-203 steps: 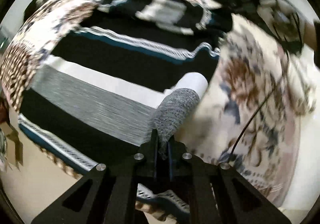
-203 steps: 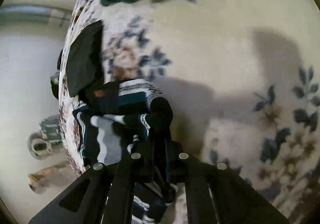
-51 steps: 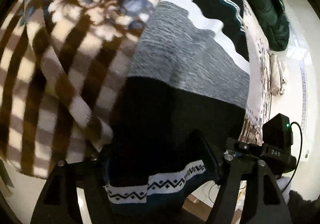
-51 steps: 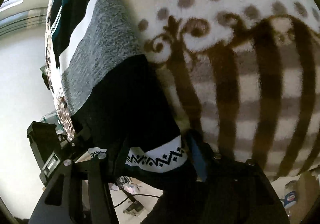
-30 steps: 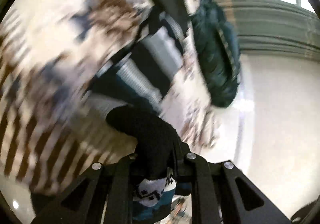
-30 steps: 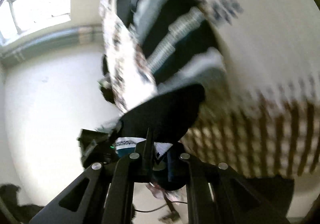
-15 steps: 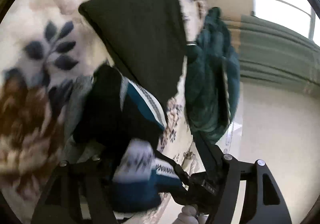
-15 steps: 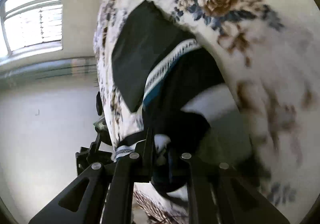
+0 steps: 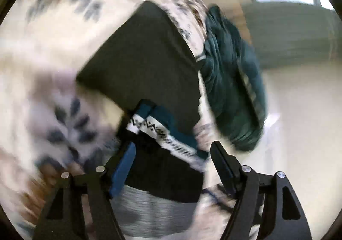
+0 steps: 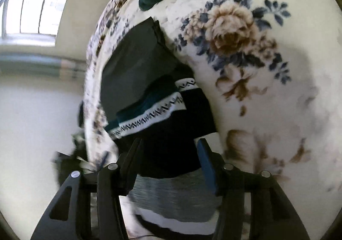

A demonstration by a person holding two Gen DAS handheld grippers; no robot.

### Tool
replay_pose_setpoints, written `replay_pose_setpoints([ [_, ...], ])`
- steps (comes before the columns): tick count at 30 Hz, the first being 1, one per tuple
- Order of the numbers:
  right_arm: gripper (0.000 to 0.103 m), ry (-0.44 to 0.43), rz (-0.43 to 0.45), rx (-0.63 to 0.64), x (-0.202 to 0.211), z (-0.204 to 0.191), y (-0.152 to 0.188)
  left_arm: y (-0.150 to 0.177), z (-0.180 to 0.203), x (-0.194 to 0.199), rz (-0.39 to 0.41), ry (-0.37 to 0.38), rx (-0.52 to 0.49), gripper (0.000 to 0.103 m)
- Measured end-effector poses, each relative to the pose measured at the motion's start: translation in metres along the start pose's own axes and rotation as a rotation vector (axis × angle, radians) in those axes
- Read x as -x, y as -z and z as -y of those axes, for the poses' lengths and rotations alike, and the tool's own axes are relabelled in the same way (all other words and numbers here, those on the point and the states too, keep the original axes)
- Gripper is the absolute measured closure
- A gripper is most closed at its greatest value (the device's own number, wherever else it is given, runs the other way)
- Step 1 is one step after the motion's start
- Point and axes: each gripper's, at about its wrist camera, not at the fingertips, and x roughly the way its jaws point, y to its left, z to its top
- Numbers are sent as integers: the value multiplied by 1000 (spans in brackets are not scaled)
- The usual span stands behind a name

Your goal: Fold small clothes

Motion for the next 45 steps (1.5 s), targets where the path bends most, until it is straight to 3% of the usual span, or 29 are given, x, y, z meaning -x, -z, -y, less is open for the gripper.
replay_pose_setpoints([
  [2, 49, 46, -20, 27, -5, 7, 3, 0, 11, -16, -41, -137, -134, 32],
  [4, 49, 73, -26, 45, -19, 5, -5, -2, 12, -39, -83, -224, -187, 32],
  [5, 52, 68, -17, 57, -24, 3, -9, -4, 10, -51, -105, -239, -200, 32],
  [6, 63, 75, 6, 70, -23, 0, -11, -4, 10, -58, -114, -251, -210, 37],
  [7, 95, 86, 23, 88, -22, -4, -14, -5, 10, -65, -111, -249, -230, 69],
  [8, 96, 96, 28, 93, -22, -7, -17, -5, 14, -71, -118, -247, -249, 92],
  [9, 96, 97, 39, 92, -19, -9, -18, -6, 19, -76, -125, -257, -270, 93],
  [11, 96, 125, 75, 93, -14, -10, -23, -7, 20, -77, -105, -263, -299, 93],
  [13, 97, 188, 97, 97, -17, -8, -32, -14, 9, -86, -138, -286, -285, 92],
  [15, 97, 250, 53, 92, -31, -1, -39, -18, -5, -91, -192, -270, -226, 88],
  [16, 97, 263, 1, 82, -36, 4, -42, -18, -6, -85, -197, -247, -208, 81],
  [18, 94, 220, -34, 42, -28, 9, -43, -10, -6, -63, -200, -211, -192, 70],
  [19, 84, 193, -42, 35, -20, 12, -41, -2, -8, -48, -199, -175, -172, 56],
  [20, 66, 149, -50, 37, -8, 14, -35, 7, -10, -35, -193, -148, -145, 48],
  [21, 58, 119, -50, 42, 2, 16, -27, 20, -14, -22, -190, -132, -114, 41],
  [23, 54, 94, -85, 56, 15, 23, -6, 47, -25, -7, -209, -104, -71, 41],
  [26, 54, 69, -180, 36, 13, 43, 32, 92, -37, 0, -242, -128, -50, 43],
  [27, 54, 55, -215, 22, 9, 49, 44, 104, -38, 0, -230, -138, -57, 50],
  [28, 54, 33, -249, 0, 2, 56, 55, 111, -39, 1, -216, -132, -59, 91],
  [30, 60, 10, -249, -31, -3, 66, 67, 118, -37, 4, -178, -147, -68, 95],
  [31, 89, -1, -223, -29, 0, 68, 71, 117, -35, 8, -153, -152, -71, 95],
  [35, 96, 47, -146, 1, 20, 65, 59, 104, -33, 14, -143, -196, -74, 95],
  [38, 96, 73, -201, 27, 14, 66, 58, 102, -33, 4, -188, -229, -85, 91],
  [39, 96, 74, -230, 34, 15, 66, 56, 102, -32, 6, -197, -193, -54, 89],
  [41, 89, 49, -243, 42, 25, 65, 55, 108, -27, 17, -188, -143, -36, 71],
  [42, 84, 30, -245, 56, 34, 65, 57, 117, -25, 25, -177, -116, -41, 57],
  [43, 66, 21, -246, 67, 37, 63, 61, 125, -26, 28, -178, -101, -41, 47],
  [44, 49, 7, -251, 76, 42, 66, 68, 137, -29, 31, -177, -94, -38, 48],
  [45, 47, -6, -268, 79, 44, 70, 74, 149, -32, 30, -189, -105, -40, 48],
])
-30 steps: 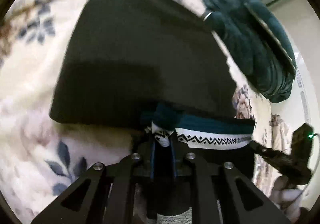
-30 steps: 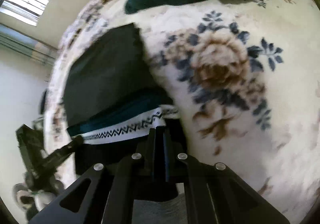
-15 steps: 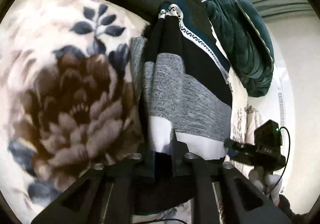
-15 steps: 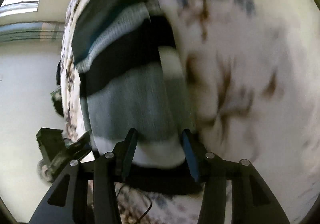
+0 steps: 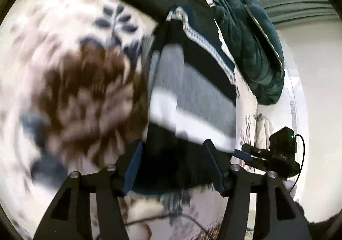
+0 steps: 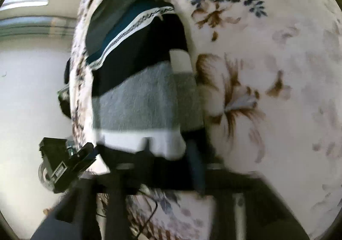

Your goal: Fold small clothes

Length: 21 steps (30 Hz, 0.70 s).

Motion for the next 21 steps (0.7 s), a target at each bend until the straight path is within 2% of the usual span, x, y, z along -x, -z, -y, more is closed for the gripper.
replay_pose_setpoints([
  [3, 45, 1, -111, 2, -27, 14, 26, 24, -6, -22, -34, -56, -1, 50],
  [5, 45, -11, -154, -12, -45, 22, 38, 34, -3, -29, -4, -83, -39, 70],
  [6, 48, -3, -135, -4, -49, 22, 40, 35, -1, -30, 9, -86, -47, 74],
  [7, 69, 6, -124, 9, -52, 21, 40, 35, 1, -29, 29, -92, -54, 80],
  [8, 85, 1, -114, 20, -53, 20, 40, 34, 3, -25, 48, -90, -59, 81],
  [10, 88, 8, -81, 34, -46, 17, 39, 29, 10, -15, 74, -94, -80, 83],
  [11, 89, 46, -41, 59, -35, 14, 37, 25, 10, -11, 71, -81, -86, 83],
  [12, 90, 56, -25, 60, -29, 17, 36, 21, 8, -10, 71, -103, -96, 85],
  [14, 91, 55, -56, 30, -31, 27, 33, 15, -8, -21, 22, -122, -66, 86],
  [17, 88, 80, -112, 60, -40, 20, 32, 16, -24, -12, 14, -75, 29, 78],
  [18, 86, 77, -131, 56, -41, 18, 30, 17, -25, -7, 17, -69, 59, 67],
  [19, 84, 68, -146, 48, -39, 17, 27, 22, -26, 2, 43, -76, 95, 51],
  [21, 62, 41, -111, 31, -22, 19, 17, 38, -31, 13, 114, 8, 220, 37],
])
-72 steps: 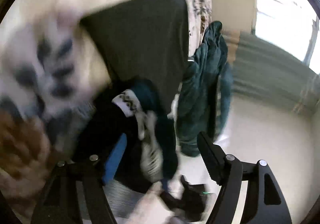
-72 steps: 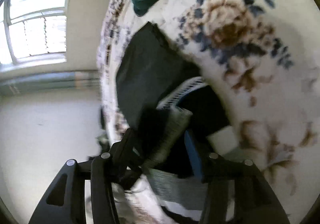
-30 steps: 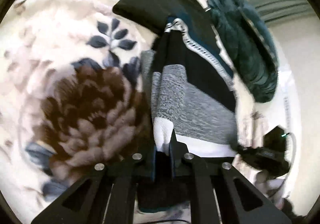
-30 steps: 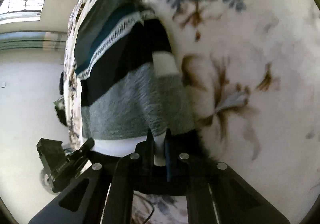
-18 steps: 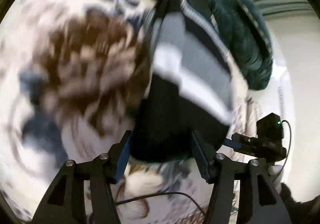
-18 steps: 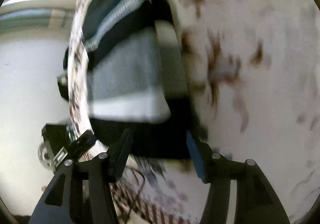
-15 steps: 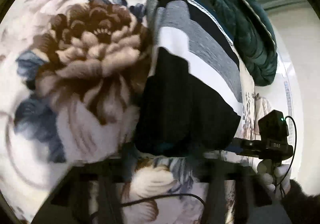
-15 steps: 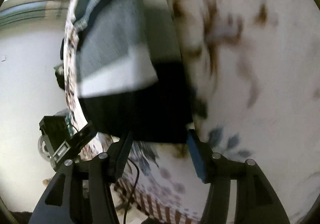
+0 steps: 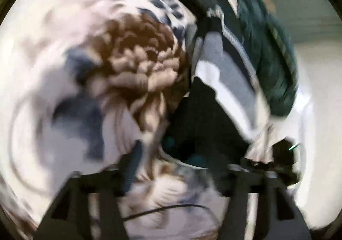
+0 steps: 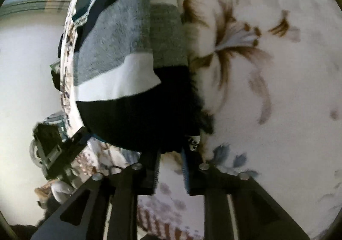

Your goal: Fold small clothes

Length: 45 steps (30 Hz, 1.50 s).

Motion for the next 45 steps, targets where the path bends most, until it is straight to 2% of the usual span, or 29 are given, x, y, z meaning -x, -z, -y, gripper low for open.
replay_pose_setpoints([
  [1, 47, -13, 24, 2, 6, 2, -4, 5, -3, 2, 18, 34, 49, 37],
  [2, 38, -31, 50, 6, 15, 4, -9, 9, -5, 2, 33, 50, 79, 37],
  [4, 27, -70, 61, -12, 20, 12, -19, 4, -5, -2, 72, 35, 79, 37],
  [5, 25, -106, 61, -34, 18, 17, -28, -3, -5, -7, 85, 25, 78, 37],
  [9, 25, -216, 112, -100, 10, 30, -73, -16, -8, -29, 63, 120, 171, 37],
  [12, 25, -256, 162, -90, 15, 24, -108, 4, 3, -29, 80, 99, 189, 37],
  [14, 14, -247, 177, -56, 19, 16, -139, 26, 5, -15, 149, 89, 245, 37],
  [15, 11, -244, 165, -39, 19, 16, -153, 41, 4, -9, 200, 118, 297, 37],
  [19, 10, -172, 60, 33, 1, 4, -197, 67, 3, -10, 298, 176, 417, 37],
  [22, 10, -121, -25, 91, -14, -2, -215, 79, 6, -2, 338, 150, 469, 37],
  [25, 2, -129, -93, 107, -27, -3, -226, 93, 11, 5, 378, 101, 447, 36],
  [27, 1, -137, -105, 114, -32, -5, -231, 92, 8, -15, 346, 126, 441, 34],
  [28, 1, -143, -111, 114, -32, -5, -232, 86, 5, -34, 314, 146, 469, 34],
  [29, 1, -149, -114, 111, -33, -5, -233, 79, 1, -53, 296, 211, 501, 34],
  [30, 1, -156, -115, 106, -35, -7, -232, 70, -3, -72, 279, 231, 535, 34],
  [32, 1, -171, -117, 91, -37, -7, -234, 60, -8, -88, 291, 268, 568, 34],
  [33, 1, -185, -117, 95, -38, -8, -234, 53, -7, -94, 304, 245, 574, 34],
  [34, 2, -189, -118, 100, -42, -10, -234, 50, -5, -94, 331, 234, 581, 35],
  [36, 12, -194, -113, 118, -45, -17, -226, 44, 5, -90, 393, 208, 555, 38],
  [37, 39, -204, -117, 124, -45, -19, -223, 41, 8, -87, 409, 197, 539, 49],
  [38, 60, -211, -112, 106, -46, -18, -219, 39, 11, -83, 427, 191, 522, 55],
  [39, 60, -212, -95, 96, -45, -19, -216, 35, 14, -78, 438, 177, 498, 61],
  [41, 73, -229, -46, 78, -34, -13, -206, 24, 18, -68, 440, 160, 444, 62],
  [43, 80, -256, -3, 33, -22, -6, -193, 10, 17, -58, 420, 160, 414, 62],
  [45, 83, -270, 31, -4, -10, 0, -172, -9, 18, -45, 381, 142, 359, 64],
])
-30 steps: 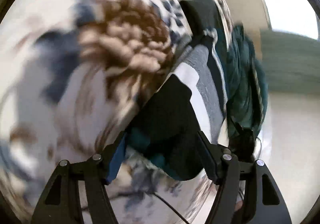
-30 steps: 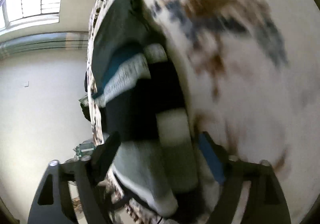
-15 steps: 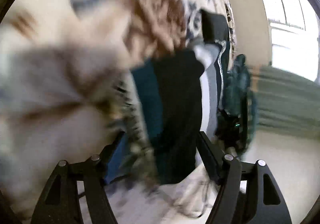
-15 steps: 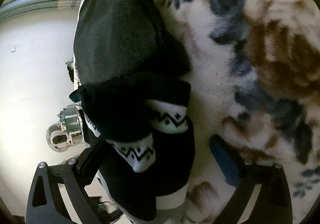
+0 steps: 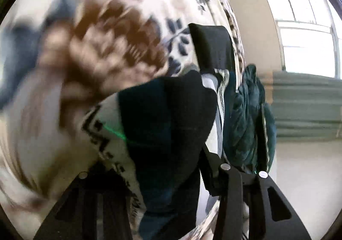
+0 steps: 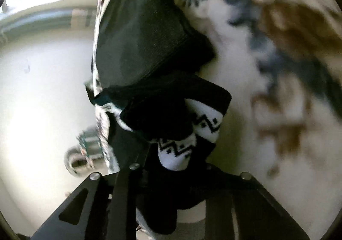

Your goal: Fold small clothes

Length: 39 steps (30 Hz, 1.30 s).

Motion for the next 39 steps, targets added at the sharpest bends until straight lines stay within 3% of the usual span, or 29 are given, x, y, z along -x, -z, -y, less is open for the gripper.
replay_pose_setpoints([
  [4, 84, -5, 61, -88, 22, 10, 73, -40, 23, 5, -94, -32, -163, 64],
  [7, 84, -1, 79, -168, 16, 13, 142, -74, 43, -13, -217, -61, -292, 61],
  [9, 83, 7, 65, -221, -1, 15, 180, -93, 47, -37, -325, -126, -354, 58],
  [12, 51, 76, 43, -267, -7, 22, 188, -97, 44, -51, -401, -186, -376, 50],
  [13, 45, 93, 45, -266, -1, 23, 188, -95, 46, -46, -395, -186, -384, 50],
  [15, 45, 126, 81, -230, 19, 17, 182, -84, 52, -25, -346, -204, -402, 50],
  [18, 45, 229, 126, -115, 54, -2, 166, -74, 69, -5, -270, -230, -443, 41],
  [20, 43, 309, 137, -29, 69, -18, 147, -74, 73, -10, -245, -239, -459, 41],
  [22, 43, 336, 173, 7, 81, -27, 128, -80, 69, -22, -231, -265, -442, 41],
  [24, 35, 324, 177, 46, 76, -33, 95, -91, 59, -40, -227, -271, -392, 41],
  [26, 35, 341, 183, 75, 46, -46, 64, -103, 49, -51, -231, -272, -373, 41],
  [29, 35, 325, 112, 88, 13, -42, 16, -115, 44, -58, -203, -226, -336, 45],
  [30, 39, 310, 97, 96, 2, -40, 5, -118, 43, -60, -189, -206, -334, 63],
  [31, 80, 328, 109, 99, -5, -41, -4, -118, 45, -59, -187, -208, -339, 73],
  [32, 93, 327, 119, 111, -7, -42, -7, -118, 46, -60, -188, -204, -343, 74],
  [36, 94, 348, 235, 204, 8, -66, -12, -116, 47, -61, -189, -207, -367, 75],
  [39, 94, 403, 164, 194, -10, -62, -25, -123, 42, -65, -197, -213, -340, 75],
])
